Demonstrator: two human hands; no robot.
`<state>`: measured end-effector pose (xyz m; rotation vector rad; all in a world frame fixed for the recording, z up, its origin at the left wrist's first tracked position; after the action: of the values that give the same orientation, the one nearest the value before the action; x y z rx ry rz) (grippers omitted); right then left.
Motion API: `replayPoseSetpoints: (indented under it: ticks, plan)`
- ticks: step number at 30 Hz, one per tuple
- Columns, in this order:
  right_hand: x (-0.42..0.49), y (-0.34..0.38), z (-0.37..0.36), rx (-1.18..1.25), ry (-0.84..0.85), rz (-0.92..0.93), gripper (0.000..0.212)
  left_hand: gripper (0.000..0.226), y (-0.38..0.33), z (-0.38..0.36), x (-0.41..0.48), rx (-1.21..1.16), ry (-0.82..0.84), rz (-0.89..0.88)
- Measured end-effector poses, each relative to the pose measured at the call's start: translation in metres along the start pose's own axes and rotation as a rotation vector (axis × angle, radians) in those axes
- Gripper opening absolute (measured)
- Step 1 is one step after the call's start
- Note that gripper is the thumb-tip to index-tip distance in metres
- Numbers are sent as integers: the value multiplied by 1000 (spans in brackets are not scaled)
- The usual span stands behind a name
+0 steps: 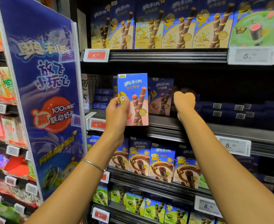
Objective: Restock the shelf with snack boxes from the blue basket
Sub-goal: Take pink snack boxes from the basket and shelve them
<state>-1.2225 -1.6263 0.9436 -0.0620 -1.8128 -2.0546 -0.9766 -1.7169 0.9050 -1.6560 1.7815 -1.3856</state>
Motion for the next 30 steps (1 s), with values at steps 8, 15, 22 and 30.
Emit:
replayPoseSetpoints:
  ticks: [8,15,22,30]
  plan:
    - [-40,32,3,151,456,174,56,21,21,-73,7,-73,111,87]
    - [-22,21,46,85,347,187,44,18,38,-115,19,100,217,66]
    - [20,-5,76,44,146,81,19,78,20,-90,44,553,66,-211]
    - [31,-31,59,7,155,-35,26,106,4,-39,87,791,-131,-134]
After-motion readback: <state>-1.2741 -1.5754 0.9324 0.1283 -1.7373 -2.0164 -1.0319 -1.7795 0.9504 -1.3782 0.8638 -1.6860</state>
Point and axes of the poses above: each hand's wrist, its own x-axis towards the middle knuckle, its own z-axis out of the back of the hand, y = z × x, the point moved 7 cm from there along x, towards the middle knuckle, and after that the axes turned 11 degrees about -x, right-handed, at the moved point
